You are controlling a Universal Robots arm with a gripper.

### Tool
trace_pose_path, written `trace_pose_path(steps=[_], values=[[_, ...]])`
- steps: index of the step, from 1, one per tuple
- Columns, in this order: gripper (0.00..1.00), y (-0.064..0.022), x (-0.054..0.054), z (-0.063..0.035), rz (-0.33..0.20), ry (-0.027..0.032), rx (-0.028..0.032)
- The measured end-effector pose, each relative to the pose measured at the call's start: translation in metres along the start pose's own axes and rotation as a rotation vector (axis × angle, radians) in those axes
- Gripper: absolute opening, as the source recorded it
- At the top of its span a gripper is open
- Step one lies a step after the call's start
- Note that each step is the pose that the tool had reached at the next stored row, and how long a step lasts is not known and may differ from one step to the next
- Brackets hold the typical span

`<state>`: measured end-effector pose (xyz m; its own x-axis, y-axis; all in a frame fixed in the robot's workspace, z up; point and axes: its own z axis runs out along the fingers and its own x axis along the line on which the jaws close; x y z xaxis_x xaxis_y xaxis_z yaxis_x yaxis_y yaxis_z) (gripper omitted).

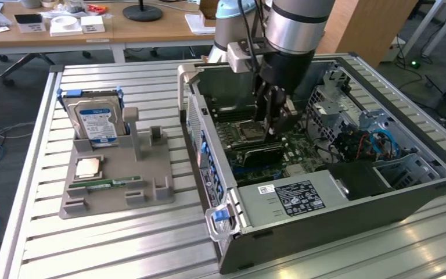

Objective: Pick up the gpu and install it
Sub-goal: 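Insert the gpu into the slot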

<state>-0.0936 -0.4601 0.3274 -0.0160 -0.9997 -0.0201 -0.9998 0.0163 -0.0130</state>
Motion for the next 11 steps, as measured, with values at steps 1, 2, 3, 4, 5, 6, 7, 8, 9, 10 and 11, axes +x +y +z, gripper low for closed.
trace_pose_path(steps=[1, 2, 3, 4, 5, 6, 7, 8, 9, 10, 11], values=[[0.57, 0.0, -0.0001, -0.0023, 0.0, 0.0, 0.0004], [0.57, -0.0001, -0.0001, -0.0047, 0.0, 0.0, 0.0008], [0.57, -0.0001, -0.0001, -0.0069, 0.0, -0.0001, 0.0012], [0.57, -0.0001, -0.0002, -0.0087, 0.0, 0.0, 0.0016], [0.57, -0.0001, -0.0002, -0.0102, 0.0, 0.0, 0.002], [0.57, -0.0001, -0.0002, -0.0112, 0.0, -0.0001, 0.0022], [0.57, -0.0001, -0.0002, -0.0113, 0.0, -0.0002, 0.0024], [0.57, -0.0001, -0.0002, -0.0113, 0.0, -0.0003, 0.0025], [0.57, -0.0001, -0.0002, -0.0113, 0.0, -0.0003, 0.0025], [0.57, -0.0001, -0.0003, -0.0114, 0.0, -0.0002, 0.0024], [0.57, -0.0001, -0.0002, -0.0114, 0.0, -0.0001, 0.0024]])
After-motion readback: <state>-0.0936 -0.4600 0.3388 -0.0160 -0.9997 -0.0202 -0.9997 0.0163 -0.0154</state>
